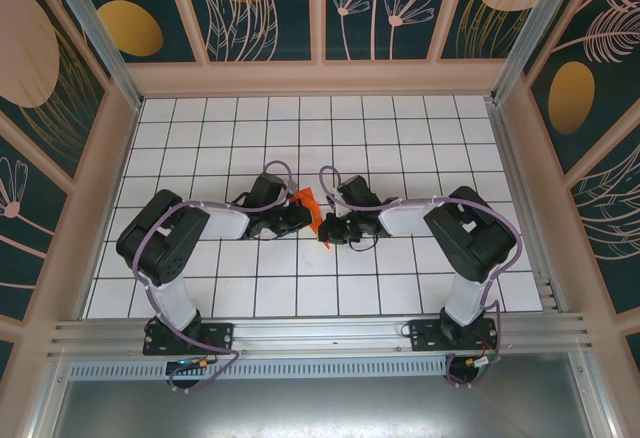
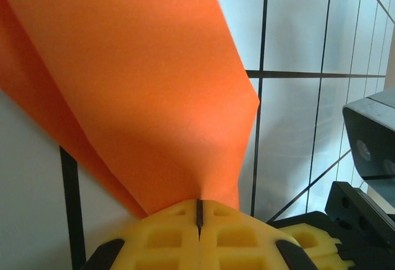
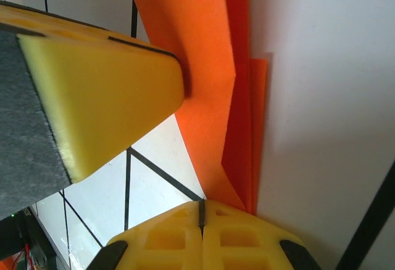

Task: Fold a paper plane with a square sheet of paper (pick it up from the middle)
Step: Fold the wing for the fifth time at the center of the table.

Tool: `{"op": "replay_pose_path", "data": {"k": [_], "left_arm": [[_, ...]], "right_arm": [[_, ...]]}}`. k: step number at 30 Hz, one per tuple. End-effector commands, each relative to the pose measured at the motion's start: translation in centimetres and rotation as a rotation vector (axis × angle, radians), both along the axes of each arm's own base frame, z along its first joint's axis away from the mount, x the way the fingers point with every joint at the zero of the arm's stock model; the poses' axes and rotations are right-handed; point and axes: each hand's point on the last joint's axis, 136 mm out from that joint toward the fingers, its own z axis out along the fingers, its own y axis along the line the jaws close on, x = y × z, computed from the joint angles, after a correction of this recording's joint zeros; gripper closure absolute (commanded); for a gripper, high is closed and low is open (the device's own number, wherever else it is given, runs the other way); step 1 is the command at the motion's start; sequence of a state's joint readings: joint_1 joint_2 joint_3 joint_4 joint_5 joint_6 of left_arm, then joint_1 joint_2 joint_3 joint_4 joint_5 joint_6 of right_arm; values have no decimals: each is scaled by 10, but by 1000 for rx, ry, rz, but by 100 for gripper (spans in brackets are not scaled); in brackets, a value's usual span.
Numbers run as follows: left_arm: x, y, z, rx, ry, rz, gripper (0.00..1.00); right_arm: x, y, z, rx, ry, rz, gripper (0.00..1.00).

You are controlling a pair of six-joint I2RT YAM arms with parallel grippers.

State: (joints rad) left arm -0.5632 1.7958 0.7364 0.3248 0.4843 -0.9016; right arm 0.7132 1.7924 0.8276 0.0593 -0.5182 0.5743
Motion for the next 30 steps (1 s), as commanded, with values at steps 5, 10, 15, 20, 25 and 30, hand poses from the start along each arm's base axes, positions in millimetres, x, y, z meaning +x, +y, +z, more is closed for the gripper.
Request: {"op": "replay_pose_path", "data": {"k": [5, 10, 15, 20, 25, 30], "left_arm": [[8, 8, -14, 88, 6, 36, 100], [5, 11, -20, 105, 26, 41, 100], [5, 11, -23, 109, 34, 41, 100], [4, 12, -24, 110, 37, 42, 100], [4, 11, -24, 109, 37, 38, 100], [4, 12, -25, 113, 39, 39, 100]], "right_arm": [[-1, -15, -11, -101, -8, 42, 100], [2, -4, 14, -28, -40, 60, 100], [11, 3, 28, 9, -63, 24, 100], [21, 6, 19, 2, -52, -27, 100], [27, 9, 16, 2, -51, -40, 100], [32, 12, 17, 2, -63, -42, 100]]}}
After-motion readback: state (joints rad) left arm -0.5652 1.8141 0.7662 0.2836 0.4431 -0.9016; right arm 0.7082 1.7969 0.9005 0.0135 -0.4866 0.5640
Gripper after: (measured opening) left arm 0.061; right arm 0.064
